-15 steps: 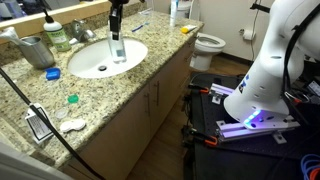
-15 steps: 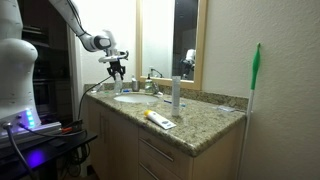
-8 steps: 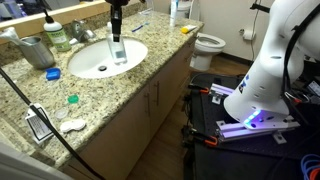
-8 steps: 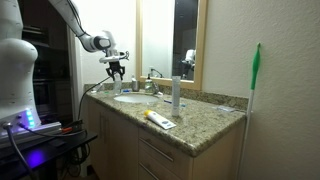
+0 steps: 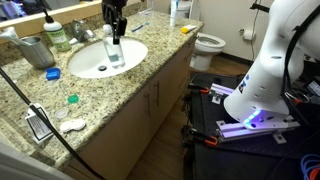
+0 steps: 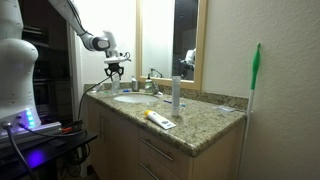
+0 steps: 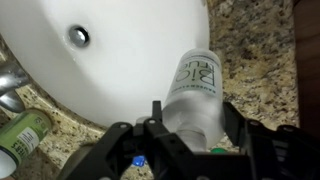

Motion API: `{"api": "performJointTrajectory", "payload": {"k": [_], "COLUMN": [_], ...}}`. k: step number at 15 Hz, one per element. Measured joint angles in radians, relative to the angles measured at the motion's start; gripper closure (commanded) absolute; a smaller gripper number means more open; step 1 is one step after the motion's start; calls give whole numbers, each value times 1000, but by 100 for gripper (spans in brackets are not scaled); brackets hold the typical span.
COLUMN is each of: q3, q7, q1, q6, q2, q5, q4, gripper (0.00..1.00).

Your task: Move the clear bottle on the counter to the left

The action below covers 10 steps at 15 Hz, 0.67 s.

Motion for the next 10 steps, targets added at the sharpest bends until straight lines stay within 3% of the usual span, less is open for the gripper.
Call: {"api": "performJointTrajectory", "payload": {"k": [3, 4, 8, 10], "q3": [0, 0, 4, 10], "q7": [-64, -64, -74, -171], "q1": [3, 3, 3, 5], "q6": [-1, -1, -1, 0], "q2": [0, 0, 0, 0], "q5": [46, 46, 64, 114], "q4": [0, 0, -1, -1], "gripper": [40, 65, 65, 65]}}
